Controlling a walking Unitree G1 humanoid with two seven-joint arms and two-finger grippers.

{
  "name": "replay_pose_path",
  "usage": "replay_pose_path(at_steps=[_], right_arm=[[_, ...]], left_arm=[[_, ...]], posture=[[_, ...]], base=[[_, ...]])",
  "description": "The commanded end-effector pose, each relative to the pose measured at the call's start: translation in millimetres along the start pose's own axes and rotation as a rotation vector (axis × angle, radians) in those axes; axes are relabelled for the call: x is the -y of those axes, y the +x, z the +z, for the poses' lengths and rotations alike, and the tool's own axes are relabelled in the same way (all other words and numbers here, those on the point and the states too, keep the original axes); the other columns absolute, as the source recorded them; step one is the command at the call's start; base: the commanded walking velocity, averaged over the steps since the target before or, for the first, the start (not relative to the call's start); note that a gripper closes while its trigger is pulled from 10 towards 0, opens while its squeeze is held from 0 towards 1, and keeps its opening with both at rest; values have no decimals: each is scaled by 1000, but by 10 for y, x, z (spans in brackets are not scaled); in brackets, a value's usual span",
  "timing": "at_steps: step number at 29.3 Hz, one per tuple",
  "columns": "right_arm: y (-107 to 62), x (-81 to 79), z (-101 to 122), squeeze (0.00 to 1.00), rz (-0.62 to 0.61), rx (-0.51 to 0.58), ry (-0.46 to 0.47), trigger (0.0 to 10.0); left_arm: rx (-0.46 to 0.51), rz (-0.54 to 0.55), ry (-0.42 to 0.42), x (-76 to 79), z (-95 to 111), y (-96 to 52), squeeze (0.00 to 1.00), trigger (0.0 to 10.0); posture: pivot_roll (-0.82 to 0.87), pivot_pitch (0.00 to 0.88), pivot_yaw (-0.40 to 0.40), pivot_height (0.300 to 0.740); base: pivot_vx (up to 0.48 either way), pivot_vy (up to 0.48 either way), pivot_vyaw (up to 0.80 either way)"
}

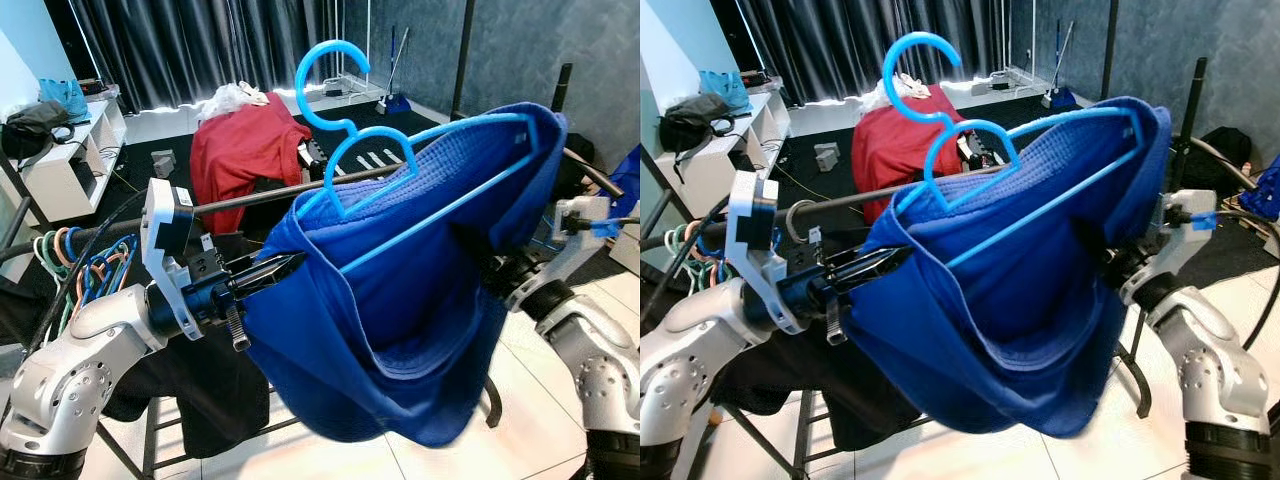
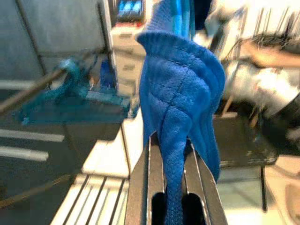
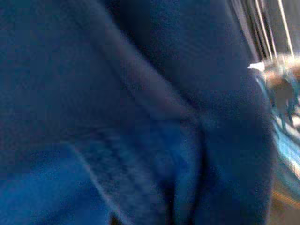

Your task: Hang hanger

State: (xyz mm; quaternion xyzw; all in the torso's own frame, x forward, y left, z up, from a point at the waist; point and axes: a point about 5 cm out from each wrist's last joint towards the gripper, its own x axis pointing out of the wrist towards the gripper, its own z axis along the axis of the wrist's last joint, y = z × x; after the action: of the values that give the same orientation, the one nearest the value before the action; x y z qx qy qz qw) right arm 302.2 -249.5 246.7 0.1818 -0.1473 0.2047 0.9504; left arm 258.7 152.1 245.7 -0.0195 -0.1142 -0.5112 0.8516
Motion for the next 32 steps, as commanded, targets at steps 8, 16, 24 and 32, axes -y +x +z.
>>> replay_pose_path(at_steps=[8,16,24,32], right_arm=[[-237,437,824,0,-164,331,89,0],[-267,620,230,0,-355,-84,38,8157],[-340,342,-522,1000,-264,-518,81,10000],[-572,-557,-417,1000,478,-660,-57,10000]], left_arm=[[-184,57,113,-208,43,-383,0,0],[-128,7,121,-157,152,-287,0,0],[-25,-184,68,36,324,-145,0,0],[-64,-221,93,18,274,-78,0,0]], posture=[[-124,0,24,740],[-133,0,29,740],[-133,0,29,740],[-148,0,28,740]], base=[[0,0,0],[0,0,0],[0,0,0],[0,0,0]])
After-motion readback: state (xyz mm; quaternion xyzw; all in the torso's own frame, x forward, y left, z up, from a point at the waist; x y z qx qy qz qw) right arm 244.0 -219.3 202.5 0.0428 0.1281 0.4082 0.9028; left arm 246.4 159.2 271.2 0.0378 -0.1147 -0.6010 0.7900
